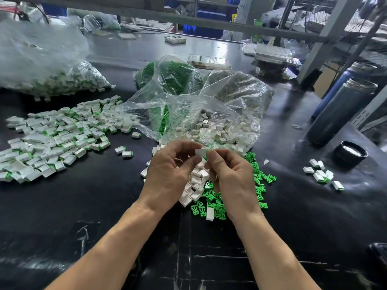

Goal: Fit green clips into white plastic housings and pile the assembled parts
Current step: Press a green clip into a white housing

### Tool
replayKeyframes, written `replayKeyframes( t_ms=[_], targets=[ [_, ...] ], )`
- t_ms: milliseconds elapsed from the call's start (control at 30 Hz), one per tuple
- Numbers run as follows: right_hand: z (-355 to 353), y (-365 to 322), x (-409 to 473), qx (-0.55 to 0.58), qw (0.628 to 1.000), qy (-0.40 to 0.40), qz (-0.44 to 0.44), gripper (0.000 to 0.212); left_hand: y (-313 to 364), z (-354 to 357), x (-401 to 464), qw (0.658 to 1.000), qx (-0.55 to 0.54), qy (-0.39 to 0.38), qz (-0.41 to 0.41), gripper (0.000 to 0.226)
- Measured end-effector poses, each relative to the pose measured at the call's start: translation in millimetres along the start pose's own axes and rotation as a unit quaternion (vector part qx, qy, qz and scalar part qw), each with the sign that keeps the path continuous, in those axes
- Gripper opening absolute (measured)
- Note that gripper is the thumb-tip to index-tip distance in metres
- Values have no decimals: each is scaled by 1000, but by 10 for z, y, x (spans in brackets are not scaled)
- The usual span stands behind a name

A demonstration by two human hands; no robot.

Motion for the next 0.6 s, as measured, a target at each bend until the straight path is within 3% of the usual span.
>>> replayKeyframes(
  t_ms=[467,600],
  targets=[
    [-40,-45,-7,-8,995,-65,69,21,-36,-10,1,1000,4,-6,8,22],
    [-37,-26,5,31,994,-34,98,19,-49,-11,-12,999,43,5,22,33]
  ],
)
Point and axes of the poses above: each hand's wrist, its own x-axis towards the middle knuckle, its own z-axis out of the palm, y = z × x, the point moved 1 cm from there along x, towards the middle knuckle, and after that the axes turned 4 degrees about z, right-handed, at the moved point
